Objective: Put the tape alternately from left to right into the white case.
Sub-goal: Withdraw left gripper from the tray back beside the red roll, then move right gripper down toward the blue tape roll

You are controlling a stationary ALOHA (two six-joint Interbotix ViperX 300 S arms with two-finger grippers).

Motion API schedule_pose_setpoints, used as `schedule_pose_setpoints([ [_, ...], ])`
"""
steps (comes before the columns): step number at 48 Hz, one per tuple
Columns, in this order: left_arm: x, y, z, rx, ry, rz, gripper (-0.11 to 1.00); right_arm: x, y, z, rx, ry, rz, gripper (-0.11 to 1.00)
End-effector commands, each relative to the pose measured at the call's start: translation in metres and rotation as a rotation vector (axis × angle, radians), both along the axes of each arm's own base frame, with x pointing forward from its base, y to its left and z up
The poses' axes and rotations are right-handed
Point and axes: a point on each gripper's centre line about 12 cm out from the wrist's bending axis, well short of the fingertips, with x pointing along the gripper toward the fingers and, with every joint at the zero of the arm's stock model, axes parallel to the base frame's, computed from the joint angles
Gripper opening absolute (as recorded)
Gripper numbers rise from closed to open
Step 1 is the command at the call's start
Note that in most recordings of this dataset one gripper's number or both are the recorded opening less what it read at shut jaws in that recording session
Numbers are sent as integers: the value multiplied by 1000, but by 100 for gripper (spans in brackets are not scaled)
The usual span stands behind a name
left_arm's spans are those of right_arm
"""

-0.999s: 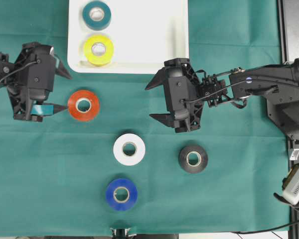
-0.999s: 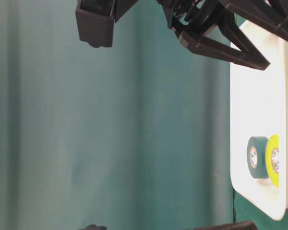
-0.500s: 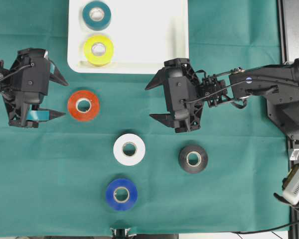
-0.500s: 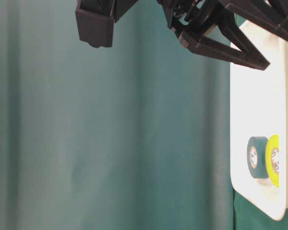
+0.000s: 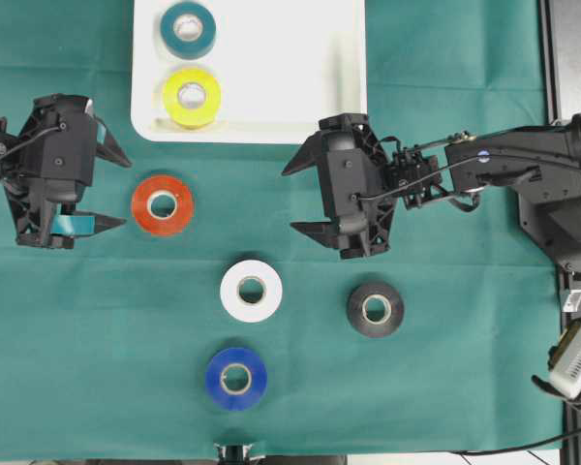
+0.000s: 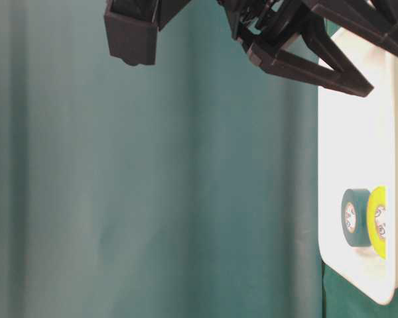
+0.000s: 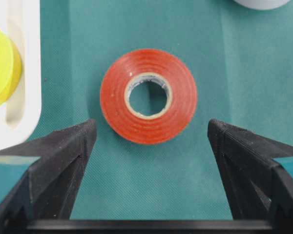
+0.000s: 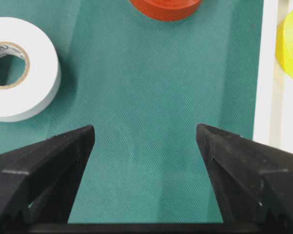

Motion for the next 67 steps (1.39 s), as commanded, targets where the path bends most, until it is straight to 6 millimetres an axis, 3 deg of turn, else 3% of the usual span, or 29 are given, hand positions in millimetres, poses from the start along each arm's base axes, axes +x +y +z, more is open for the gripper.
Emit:
schedule_pose_setpoints([
  [1, 3, -1, 6, -5, -26, 0, 100, 3, 5, 10, 9, -43, 15, 84],
  [18, 2, -1, 5, -4, -21, 0, 100, 9, 31, 12, 26, -79, 90, 84],
  [44, 3, -1, 2, -3, -12, -2, 100, 37, 86, 8, 92, -78, 174, 84],
  [67, 2, -1, 0, -1, -6, -2, 100, 58, 114, 8, 69, -44, 210, 84],
])
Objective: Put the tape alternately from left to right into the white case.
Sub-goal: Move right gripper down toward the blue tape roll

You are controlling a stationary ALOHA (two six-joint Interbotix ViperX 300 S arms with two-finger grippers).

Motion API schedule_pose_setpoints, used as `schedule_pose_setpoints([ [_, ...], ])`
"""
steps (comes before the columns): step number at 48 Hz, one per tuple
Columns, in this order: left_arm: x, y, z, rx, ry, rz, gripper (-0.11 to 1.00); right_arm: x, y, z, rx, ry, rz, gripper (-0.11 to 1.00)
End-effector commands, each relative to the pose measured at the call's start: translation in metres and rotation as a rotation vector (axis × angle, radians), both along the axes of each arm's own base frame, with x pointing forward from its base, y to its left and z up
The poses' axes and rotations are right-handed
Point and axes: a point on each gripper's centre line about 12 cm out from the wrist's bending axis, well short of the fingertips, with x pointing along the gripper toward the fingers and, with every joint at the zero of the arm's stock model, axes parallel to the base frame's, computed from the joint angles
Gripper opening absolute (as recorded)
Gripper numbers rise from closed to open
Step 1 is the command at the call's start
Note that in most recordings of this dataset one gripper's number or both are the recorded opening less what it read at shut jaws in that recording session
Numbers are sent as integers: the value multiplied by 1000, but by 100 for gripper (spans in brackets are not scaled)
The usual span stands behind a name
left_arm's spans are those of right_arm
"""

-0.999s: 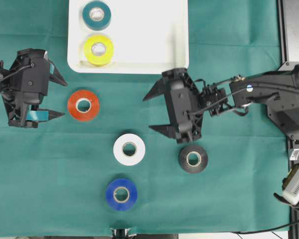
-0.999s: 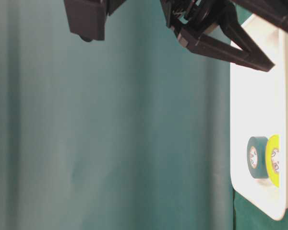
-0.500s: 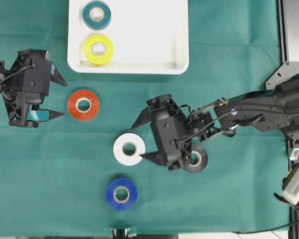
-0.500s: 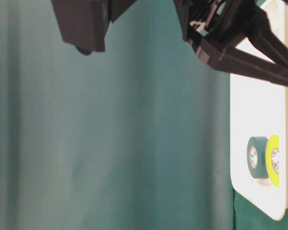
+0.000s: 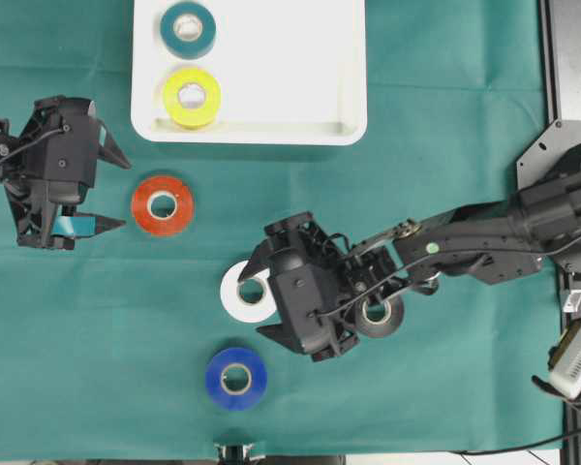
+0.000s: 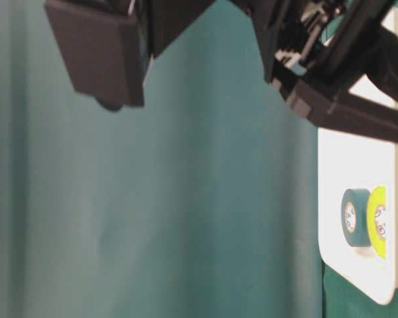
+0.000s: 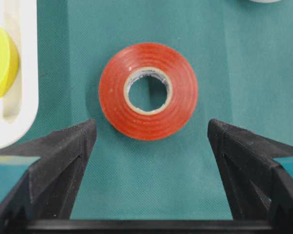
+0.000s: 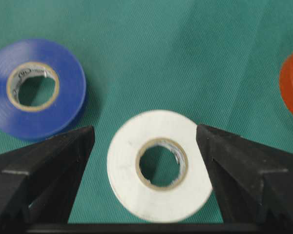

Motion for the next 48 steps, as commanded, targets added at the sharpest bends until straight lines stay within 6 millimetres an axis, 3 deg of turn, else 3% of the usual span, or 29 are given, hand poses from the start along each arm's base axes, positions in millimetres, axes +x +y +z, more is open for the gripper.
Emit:
schedule_pose_setpoints([
  [1, 2, -1, 5, -2, -23, -2, 100, 10, 10, 14, 10, -33, 11, 84],
  [17, 1, -1, 3, -3, -17, -1, 100, 25, 37, 10, -17, 3, 42, 84],
  [22, 0, -1, 3, -2, -15, -2, 100, 30, 43, 0, -34, 33, 46, 84],
  [33, -1, -1, 0, -3, -12, -1, 100, 40, 49, -15, -56, 76, 39, 84],
  [48, -1, -1, 0, -3, -23, 0, 100, 39, 55, -15, -66, 99, 40, 84],
])
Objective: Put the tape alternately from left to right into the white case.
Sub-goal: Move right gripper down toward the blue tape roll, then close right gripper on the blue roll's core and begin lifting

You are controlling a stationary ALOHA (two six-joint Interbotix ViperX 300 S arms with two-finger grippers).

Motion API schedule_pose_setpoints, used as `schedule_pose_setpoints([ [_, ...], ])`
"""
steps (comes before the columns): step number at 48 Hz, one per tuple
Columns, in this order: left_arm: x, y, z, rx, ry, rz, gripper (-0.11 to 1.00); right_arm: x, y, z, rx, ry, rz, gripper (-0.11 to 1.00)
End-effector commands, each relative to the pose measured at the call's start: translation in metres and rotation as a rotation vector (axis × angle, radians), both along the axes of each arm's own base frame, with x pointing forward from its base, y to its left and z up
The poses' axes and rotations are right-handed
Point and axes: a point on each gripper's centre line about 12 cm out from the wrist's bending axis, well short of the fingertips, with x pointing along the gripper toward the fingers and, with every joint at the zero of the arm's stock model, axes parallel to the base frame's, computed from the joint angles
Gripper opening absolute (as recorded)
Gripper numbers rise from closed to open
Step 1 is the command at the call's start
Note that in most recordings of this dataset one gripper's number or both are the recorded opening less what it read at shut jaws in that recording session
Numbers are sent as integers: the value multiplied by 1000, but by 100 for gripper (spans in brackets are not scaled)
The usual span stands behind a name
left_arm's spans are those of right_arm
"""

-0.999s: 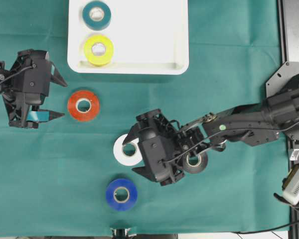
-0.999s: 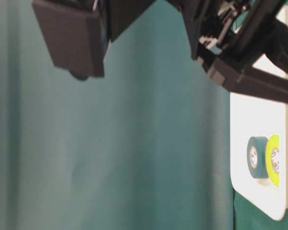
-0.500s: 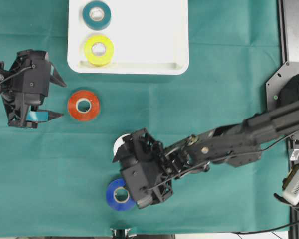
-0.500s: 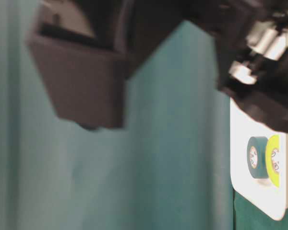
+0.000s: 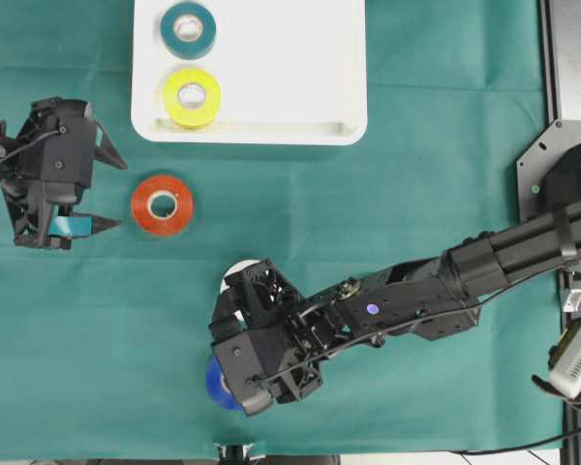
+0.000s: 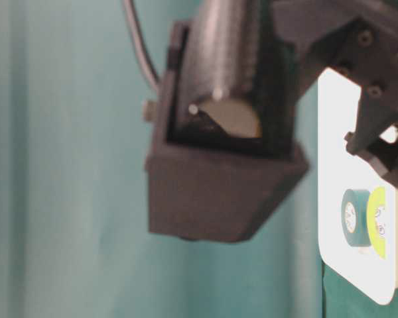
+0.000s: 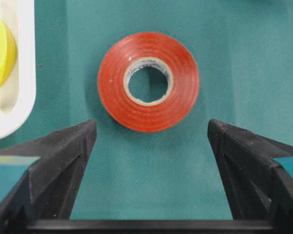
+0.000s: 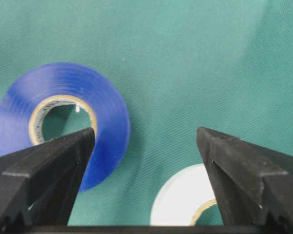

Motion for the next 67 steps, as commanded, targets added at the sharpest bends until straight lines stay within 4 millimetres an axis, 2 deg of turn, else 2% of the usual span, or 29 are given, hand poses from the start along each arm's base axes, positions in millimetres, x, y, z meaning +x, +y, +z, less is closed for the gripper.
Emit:
schedule_pose_setpoints([
  [1, 3, -1, 5, -2, -24, -2, 100, 4, 8, 16, 21, -38, 8, 84],
  [23, 3, -1, 6, -4, -35, -1, 100, 10, 9, -1, 43, -10, -25, 84],
  [38, 3, -1, 5, -4, -34, -1, 100, 12, 7, -2, 39, -12, -25, 81],
  [42, 3, -1, 5, -4, -34, -1, 100, 12, 7, -2, 38, -13, -25, 71],
  [45, 3, -1, 5, -4, -34, 1, 100, 12, 7, -2, 38, -13, -25, 57],
  [51, 3, -1, 5, -4, -34, 1, 100, 12, 6, -2, 37, -13, -25, 21],
  [55, 3, -1, 5, -2, -32, 0, 100, 12, 7, -2, 38, -14, -23, 5],
  [57, 2, -1, 4, -3, -31, -1, 100, 12, 7, -1, 40, -17, -22, 1],
  [67, 2, -1, 4, -2, -29, -2, 100, 12, 7, -1, 41, -18, -23, 1],
])
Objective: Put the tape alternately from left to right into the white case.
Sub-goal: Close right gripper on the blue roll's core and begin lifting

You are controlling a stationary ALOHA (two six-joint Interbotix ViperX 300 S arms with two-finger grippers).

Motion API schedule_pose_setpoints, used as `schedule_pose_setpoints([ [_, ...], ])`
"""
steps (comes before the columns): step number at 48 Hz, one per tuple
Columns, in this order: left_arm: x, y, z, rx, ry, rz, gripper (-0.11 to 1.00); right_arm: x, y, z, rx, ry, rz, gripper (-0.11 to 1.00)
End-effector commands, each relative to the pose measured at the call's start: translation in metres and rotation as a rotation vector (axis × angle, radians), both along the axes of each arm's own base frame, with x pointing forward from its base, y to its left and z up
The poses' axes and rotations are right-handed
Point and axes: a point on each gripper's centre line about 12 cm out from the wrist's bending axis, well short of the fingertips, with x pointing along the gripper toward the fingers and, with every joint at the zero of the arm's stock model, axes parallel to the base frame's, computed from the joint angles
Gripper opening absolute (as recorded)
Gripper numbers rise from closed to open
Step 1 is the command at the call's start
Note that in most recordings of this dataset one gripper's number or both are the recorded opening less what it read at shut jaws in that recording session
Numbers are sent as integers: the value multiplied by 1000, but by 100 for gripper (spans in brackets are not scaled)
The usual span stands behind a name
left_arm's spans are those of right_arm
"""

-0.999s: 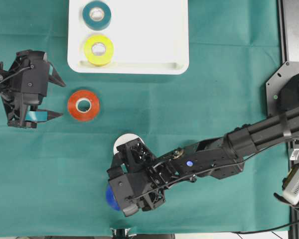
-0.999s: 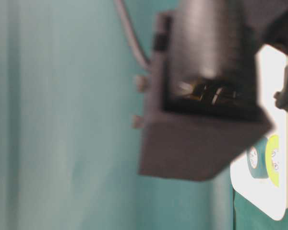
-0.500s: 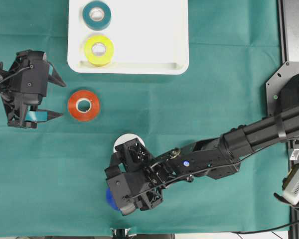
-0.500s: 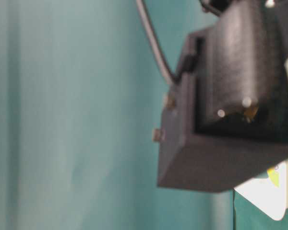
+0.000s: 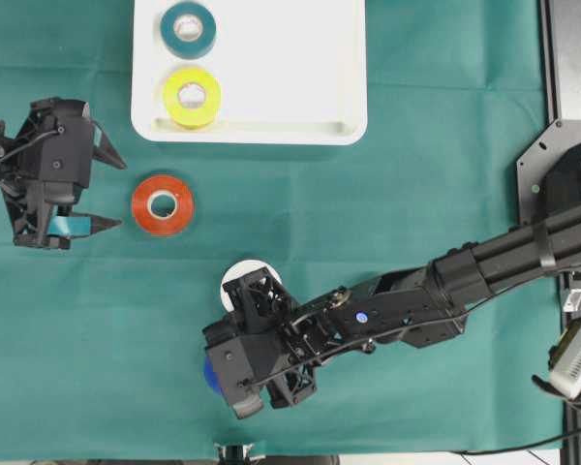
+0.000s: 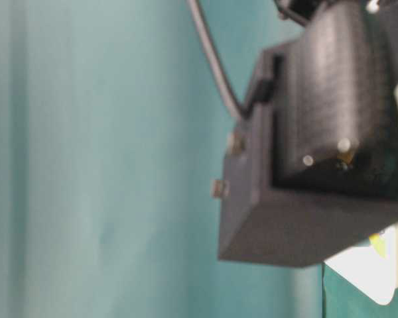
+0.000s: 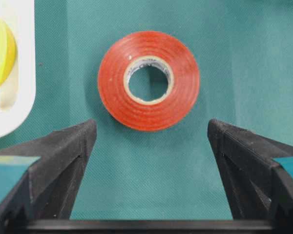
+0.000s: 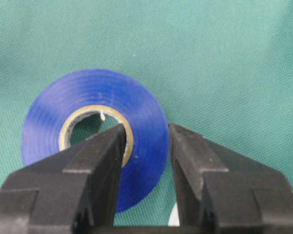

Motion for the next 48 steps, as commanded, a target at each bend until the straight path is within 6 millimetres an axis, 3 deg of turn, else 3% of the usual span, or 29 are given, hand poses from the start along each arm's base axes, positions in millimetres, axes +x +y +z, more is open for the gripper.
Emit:
schedule_pose_setpoints([
  [1, 3, -1, 5, -4, -23, 2, 100, 6, 2, 16, 19, -41, 0, 1],
  [14, 2, -1, 4, -3, -20, 1, 100, 6, 2, 22, 23, -52, -1, 1],
  [32, 2, -1, 5, -4, -21, 0, 100, 2, -1, 65, 51, -124, -7, 1],
  [48, 2, -1, 4, -4, -20, 2, 100, -3, -11, 74, 13, -81, -41, 1],
])
